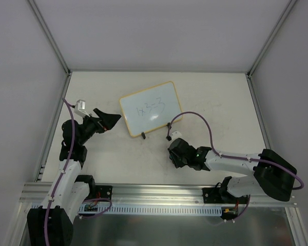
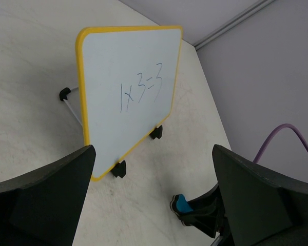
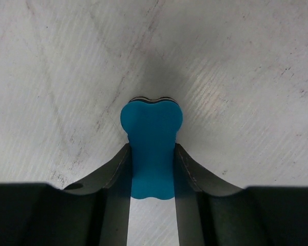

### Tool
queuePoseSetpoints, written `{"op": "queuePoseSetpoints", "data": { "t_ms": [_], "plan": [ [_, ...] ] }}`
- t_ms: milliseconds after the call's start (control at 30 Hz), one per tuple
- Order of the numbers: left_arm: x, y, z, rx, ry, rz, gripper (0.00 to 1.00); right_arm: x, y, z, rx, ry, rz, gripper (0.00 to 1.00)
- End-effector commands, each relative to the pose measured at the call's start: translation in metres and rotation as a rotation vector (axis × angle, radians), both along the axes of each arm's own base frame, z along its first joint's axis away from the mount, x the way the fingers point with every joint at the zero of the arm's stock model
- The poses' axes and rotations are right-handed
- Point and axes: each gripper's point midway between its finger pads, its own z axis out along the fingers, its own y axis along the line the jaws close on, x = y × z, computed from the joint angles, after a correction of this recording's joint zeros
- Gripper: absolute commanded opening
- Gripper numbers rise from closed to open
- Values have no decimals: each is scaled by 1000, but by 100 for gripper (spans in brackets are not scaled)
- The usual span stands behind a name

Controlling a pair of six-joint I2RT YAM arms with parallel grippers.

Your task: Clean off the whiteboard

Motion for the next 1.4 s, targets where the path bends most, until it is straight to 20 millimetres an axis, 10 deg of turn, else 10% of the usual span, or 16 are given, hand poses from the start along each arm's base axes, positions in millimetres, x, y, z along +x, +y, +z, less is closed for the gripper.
{"op": "queuePoseSetpoints", "data": {
  "t_ms": [0, 400, 900, 1367],
  "plan": [
    [2, 2, 0, 2, -18, 2, 99, 5, 11, 12, 40, -12, -12, 26],
    [15, 3, -24, -51, 1, -43, 99, 43, 41, 88, 161, -125, 10, 1],
    [62, -4, -26, -17, -123, -156, 98, 124, 89, 184, 314, -247, 16, 0],
    [96, -23, -52, -87, -156, -350, 88, 171, 107, 192, 403, -241, 62, 0]
  ]
}}
